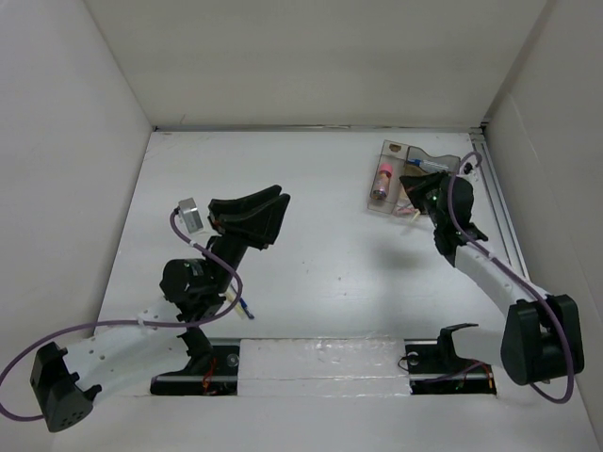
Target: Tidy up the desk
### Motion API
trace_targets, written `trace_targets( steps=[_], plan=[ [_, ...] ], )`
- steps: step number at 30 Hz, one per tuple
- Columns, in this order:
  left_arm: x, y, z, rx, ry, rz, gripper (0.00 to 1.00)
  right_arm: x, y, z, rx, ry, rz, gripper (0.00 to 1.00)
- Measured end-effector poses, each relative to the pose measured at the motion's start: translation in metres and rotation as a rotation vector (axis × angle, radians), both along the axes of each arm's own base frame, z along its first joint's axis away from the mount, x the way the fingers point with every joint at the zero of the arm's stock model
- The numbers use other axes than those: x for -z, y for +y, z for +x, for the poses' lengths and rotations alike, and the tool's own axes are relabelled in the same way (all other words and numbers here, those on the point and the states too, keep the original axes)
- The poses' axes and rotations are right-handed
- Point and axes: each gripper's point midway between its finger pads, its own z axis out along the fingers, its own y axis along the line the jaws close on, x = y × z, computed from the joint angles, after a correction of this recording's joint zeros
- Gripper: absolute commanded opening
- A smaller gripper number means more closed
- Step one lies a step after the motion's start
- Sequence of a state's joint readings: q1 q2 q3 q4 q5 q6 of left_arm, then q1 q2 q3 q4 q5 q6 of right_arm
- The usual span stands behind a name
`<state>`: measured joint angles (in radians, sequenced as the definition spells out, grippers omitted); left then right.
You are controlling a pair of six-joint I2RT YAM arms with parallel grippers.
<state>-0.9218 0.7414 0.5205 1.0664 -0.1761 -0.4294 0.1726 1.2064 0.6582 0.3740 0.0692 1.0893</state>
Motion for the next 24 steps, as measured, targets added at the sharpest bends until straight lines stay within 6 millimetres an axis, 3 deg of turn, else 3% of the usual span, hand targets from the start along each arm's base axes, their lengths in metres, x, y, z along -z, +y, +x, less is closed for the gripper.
trace_targets(
  steps=[5, 7, 10, 11, 12, 15, 19, 24],
  plan=[
    [0.006, -0.008, 0.003, 0.015, 0.011, 0.018, 0.40, 0.001, -0.032, 0.011, 0.050, 0.084, -0.174, 0.00],
    [0.009, -0.011, 0.004, 0.021, 0.015, 0.026, 0.40, 0.011, -0.057, 0.011, 0.104, 0.127, -0.224, 0.14],
    [0.010, -0.012, 0.004, 0.026, 0.016, 0.029, 0.40, 0.039, -0.091, 0.009, 0.173, 0.224, -0.277, 0.28],
    [0.009, -0.012, 0.004, 0.027, 0.016, 0.028, 0.40, 0.064, -0.105, 0.009, 0.190, 0.305, -0.303, 0.39],
    [0.009, -0.012, 0.003, 0.027, 0.015, 0.027, 0.40, 0.065, -0.105, 0.009, 0.190, 0.310, -0.303, 0.39],
    [0.008, -0.011, 0.003, 0.026, 0.013, 0.024, 0.40, 0.100, -0.110, 0.003, 0.178, 0.438, -0.345, 0.47],
    [0.006, -0.010, 0.002, 0.026, 0.010, 0.020, 0.40, 0.118, -0.109, 0.000, 0.150, 0.505, -0.370, 0.44],
    [0.007, -0.011, 0.003, 0.026, 0.011, 0.022, 0.40, 0.120, -0.107, 0.012, 0.128, 0.515, -0.373, 0.23]
  ],
)
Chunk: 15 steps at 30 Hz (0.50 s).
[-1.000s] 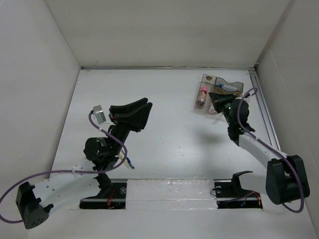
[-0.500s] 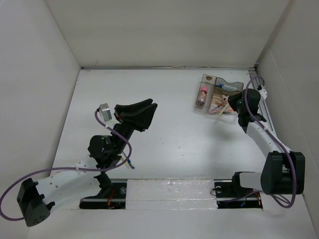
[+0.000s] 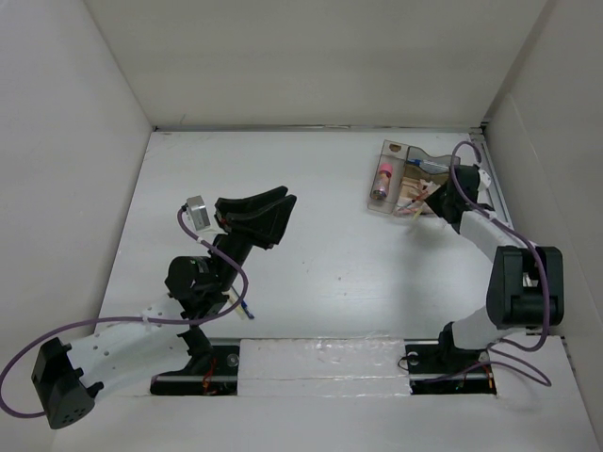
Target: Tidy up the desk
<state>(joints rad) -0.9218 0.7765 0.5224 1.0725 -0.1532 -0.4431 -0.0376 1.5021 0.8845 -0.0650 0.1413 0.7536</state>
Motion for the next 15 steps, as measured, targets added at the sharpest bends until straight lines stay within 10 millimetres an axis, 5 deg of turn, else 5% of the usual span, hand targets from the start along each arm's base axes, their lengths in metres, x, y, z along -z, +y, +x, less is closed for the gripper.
trace_targets(
  steps=[9, 15],
  plan=[
    [0.000, 0.000, 0.000, -0.001, 0.000, -0.001, 0.40, 0.012, 0.001, 0.023, -0.018, 0.036, 0.020, 0.20],
    [0.000, 0.000, 0.000, -0.001, 0.001, 0.001, 0.40, 0.021, -0.009, 0.020, -0.018, 0.062, 0.076, 0.21]
  ],
)
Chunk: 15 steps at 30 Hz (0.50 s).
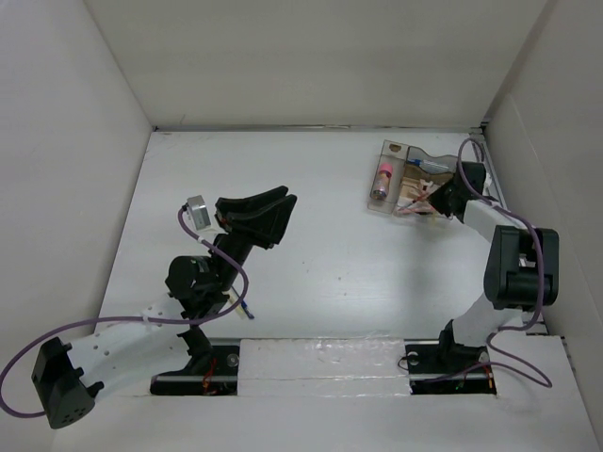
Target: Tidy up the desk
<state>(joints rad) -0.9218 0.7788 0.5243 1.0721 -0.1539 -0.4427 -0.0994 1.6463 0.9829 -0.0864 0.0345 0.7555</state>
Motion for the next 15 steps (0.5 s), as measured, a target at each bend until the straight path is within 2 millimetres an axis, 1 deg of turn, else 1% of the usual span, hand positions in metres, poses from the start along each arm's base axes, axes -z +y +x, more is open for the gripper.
trace_targets(
  steps=[1, 2, 3, 5, 7, 9, 15],
  plan=[
    [0.000, 0.000, 0.000, 0.001, 0.001, 0.001, 0.40, 0.001, -0.002, 0.000, -0.002, 0.001, 0.018, 0.20],
    [0.001, -0.001, 0.001, 0.000, 0.002, 0.003, 0.40, 0.003, -0.006, -0.001, 0.000, 0.006, 0.033, 0.16],
    [0.001, -0.001, 0.001, 0.000, 0.002, 0.003, 0.40, 0.006, -0.009, -0.002, 0.002, 0.012, 0.048, 0.14],
    [0.001, -0.001, 0.001, 0.000, 0.003, 0.004, 0.40, 0.012, -0.013, -0.003, 0.005, 0.023, 0.081, 0.13],
    [0.001, -0.001, 0.001, 0.000, 0.002, 0.003, 0.40, 0.014, -0.014, -0.004, 0.010, 0.015, 0.108, 0.11],
    [0.001, -0.001, 0.001, 0.000, 0.002, 0.003, 0.40, 0.013, -0.014, -0.005, 0.011, 0.002, 0.126, 0.09],
    [0.001, -0.001, 0.001, 0.001, 0.003, 0.004, 0.40, 0.008, -0.003, -0.020, -0.003, -0.036, 0.171, 0.09]
  ],
)
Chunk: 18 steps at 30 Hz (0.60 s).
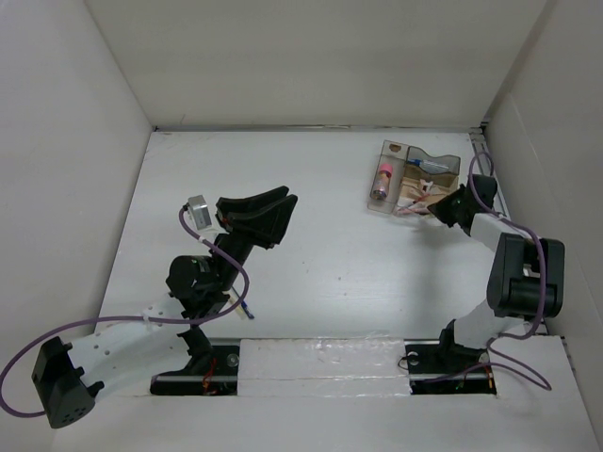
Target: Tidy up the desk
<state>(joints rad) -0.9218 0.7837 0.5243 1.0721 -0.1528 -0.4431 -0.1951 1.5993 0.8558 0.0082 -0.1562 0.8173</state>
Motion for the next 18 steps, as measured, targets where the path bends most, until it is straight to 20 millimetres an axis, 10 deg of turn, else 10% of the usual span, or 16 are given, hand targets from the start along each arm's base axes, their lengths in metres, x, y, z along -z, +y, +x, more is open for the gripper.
trace_targets(
  steps=[9, 18],
  plan=[
    [0.001, -0.002, 0.000, 0.006, 0.000, 0.005, 0.40, -0.024, 0.008, -0.016, -0.005, -0.072, 0.017, 0.29],
    [0.001, -0.003, -0.001, 0.013, -0.001, 0.006, 0.39, -0.062, 0.006, -0.017, 0.006, -0.203, -0.012, 0.28]
  ],
)
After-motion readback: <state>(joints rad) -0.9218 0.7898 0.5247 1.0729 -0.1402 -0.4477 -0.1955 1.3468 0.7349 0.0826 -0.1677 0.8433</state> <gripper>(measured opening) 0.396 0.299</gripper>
